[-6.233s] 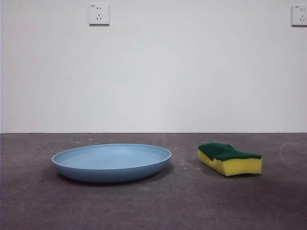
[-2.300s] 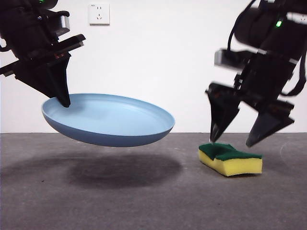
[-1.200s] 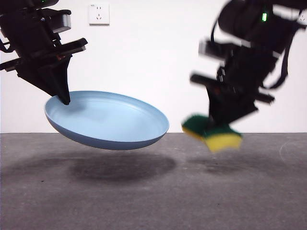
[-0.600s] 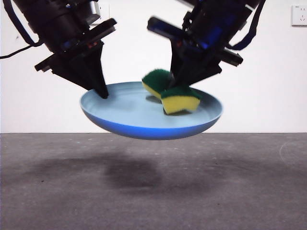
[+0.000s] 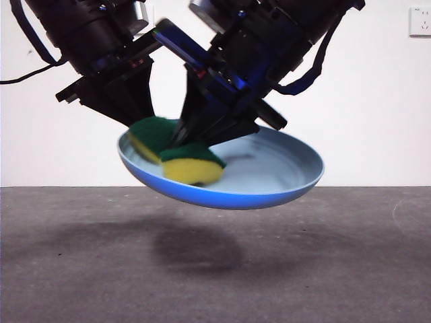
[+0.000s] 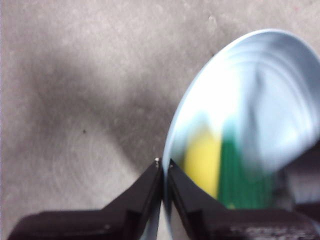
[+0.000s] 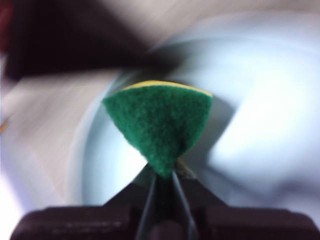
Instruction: Pick up the plate,pick up the cloth,clean the plate with the cloth
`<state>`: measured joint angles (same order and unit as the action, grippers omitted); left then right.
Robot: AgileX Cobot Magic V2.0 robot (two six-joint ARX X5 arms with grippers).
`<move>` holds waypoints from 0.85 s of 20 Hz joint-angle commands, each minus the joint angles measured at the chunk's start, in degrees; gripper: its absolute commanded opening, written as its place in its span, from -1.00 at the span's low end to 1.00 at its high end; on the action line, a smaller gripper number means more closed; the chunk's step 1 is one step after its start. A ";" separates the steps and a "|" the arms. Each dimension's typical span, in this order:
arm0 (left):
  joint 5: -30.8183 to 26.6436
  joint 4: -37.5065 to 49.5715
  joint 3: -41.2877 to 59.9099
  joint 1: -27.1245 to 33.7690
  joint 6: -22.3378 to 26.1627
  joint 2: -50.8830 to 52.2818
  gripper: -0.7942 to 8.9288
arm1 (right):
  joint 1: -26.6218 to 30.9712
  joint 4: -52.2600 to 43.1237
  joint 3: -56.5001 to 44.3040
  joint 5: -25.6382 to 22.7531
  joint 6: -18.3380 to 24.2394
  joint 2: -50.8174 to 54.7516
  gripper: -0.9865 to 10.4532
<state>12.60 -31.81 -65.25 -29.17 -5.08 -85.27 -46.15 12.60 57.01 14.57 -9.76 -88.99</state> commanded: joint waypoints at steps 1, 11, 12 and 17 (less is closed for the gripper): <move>1.07 1.29 -0.04 0.04 -0.92 -0.04 -0.85 | -1.95 5.29 -0.15 -0.07 0.42 -0.81 -0.86; 1.22 -3.41 -0.04 0.39 0.81 -0.04 -0.85 | -2.56 22.73 -0.15 -32.04 0.83 -0.76 -0.86; 1.25 -3.93 -0.04 0.39 0.85 -0.04 -0.85 | -2.38 22.21 -0.15 -34.58 0.85 -0.76 -0.86; 2.82 -6.05 -0.04 0.39 1.14 -0.04 -0.85 | -1.22 14.29 -0.15 -38.84 0.83 -0.76 -0.86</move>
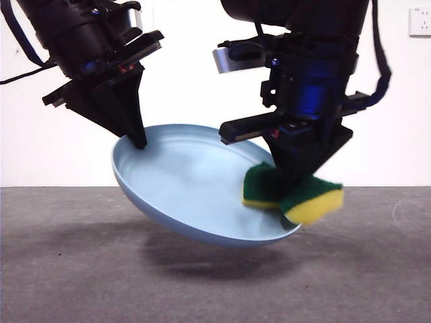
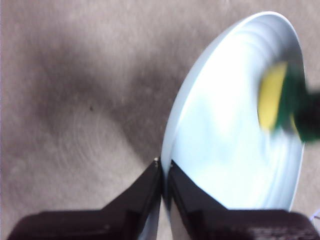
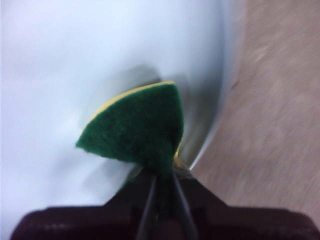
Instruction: Pick up the plate,pick up the cloth,clean the plate with the cloth
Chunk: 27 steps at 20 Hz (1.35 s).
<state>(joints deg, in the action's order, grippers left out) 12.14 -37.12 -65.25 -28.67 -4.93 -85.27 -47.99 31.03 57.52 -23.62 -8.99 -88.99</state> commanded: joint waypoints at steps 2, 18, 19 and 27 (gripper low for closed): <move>5.29 -0.98 -0.04 -0.11 1.68 -0.04 -0.85 | 1.25 -8.59 -0.66 -0.42 0.07 -0.76 -0.86; 8.66 9.31 -0.04 1.22 -1.38 -0.04 -0.85 | -2.43 -20.11 -0.66 34.21 -3.19 -0.79 -0.86; 8.41 9.44 -0.04 1.73 -1.38 -0.04 -0.85 | -2.89 -17.62 -0.66 33.99 -3.13 -0.79 -0.86; 7.61 2.99 -0.04 4.35 0.68 -0.04 -0.85 | -3.37 1.05 -0.66 6.01 0.09 -0.79 -0.86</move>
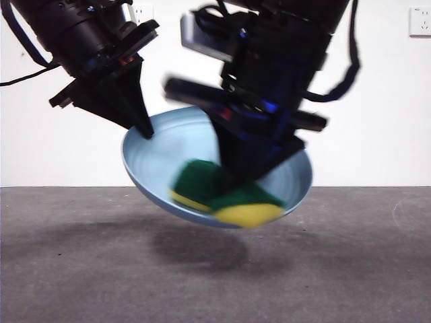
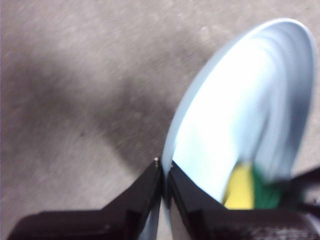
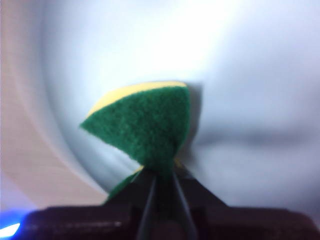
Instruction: Pick up the plate,pick up the cloth,clean the plate with the cloth
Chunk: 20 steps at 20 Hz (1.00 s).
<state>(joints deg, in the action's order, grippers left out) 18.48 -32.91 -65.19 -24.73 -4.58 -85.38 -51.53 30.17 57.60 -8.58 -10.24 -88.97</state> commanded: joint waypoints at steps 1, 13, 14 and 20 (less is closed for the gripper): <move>1.27 -2.69 -0.11 0.42 1.05 0.07 -0.85 | 0.50 1.79 -0.74 -13.86 1.38 -0.81 -0.86; 9.11 -7.30 -0.11 0.35 4.83 0.07 -0.85 | 5.57 -15.96 -0.74 -8.20 1.79 -0.81 -0.86; 9.14 -6.91 -0.11 0.33 4.83 0.07 -0.85 | 5.79 -17.44 -0.74 -4.37 1.05 -0.81 -0.86; 8.59 -1.05 -0.11 0.42 3.82 0.07 -0.85 | 4.28 -21.90 -0.74 17.79 -2.78 -0.81 -0.86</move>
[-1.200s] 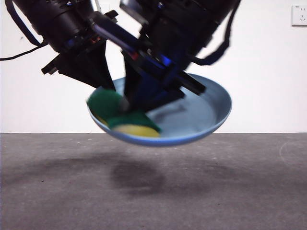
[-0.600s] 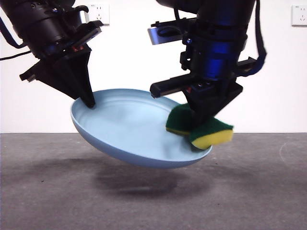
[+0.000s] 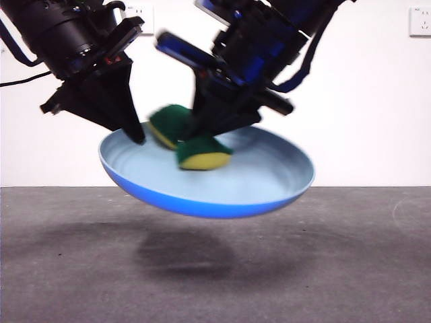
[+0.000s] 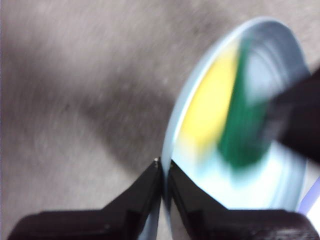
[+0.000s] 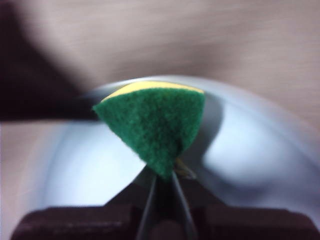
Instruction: Pick up the plate,pick up the cloth,clean the plate with the cloth
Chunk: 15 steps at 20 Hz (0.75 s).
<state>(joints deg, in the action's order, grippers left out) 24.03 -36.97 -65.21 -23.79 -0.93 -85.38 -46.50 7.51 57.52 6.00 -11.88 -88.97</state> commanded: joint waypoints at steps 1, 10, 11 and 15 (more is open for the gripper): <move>2.95 4.57 -0.09 -0.52 -0.66 0.07 -0.85 | -1.40 1.64 -0.66 4.61 -1.14 -0.81 -0.86; -16.72 7.34 -0.09 -0.09 1.77 -1.27 -0.85 | -2.78 10.34 -0.66 4.04 -1.18 6.25 -0.86; -17.31 7.45 -0.09 0.44 2.36 -2.45 -0.85 | -2.75 10.78 -0.63 2.73 -1.18 8.57 -0.86; -18.05 7.52 -0.09 1.68 2.54 -6.93 -0.85 | -2.69 14.34 -0.63 -4.68 -1.09 15.76 -0.86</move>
<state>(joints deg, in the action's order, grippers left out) 6.04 -29.85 -65.32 -22.44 0.95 -91.39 -49.12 21.69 57.19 2.55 -12.69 -73.91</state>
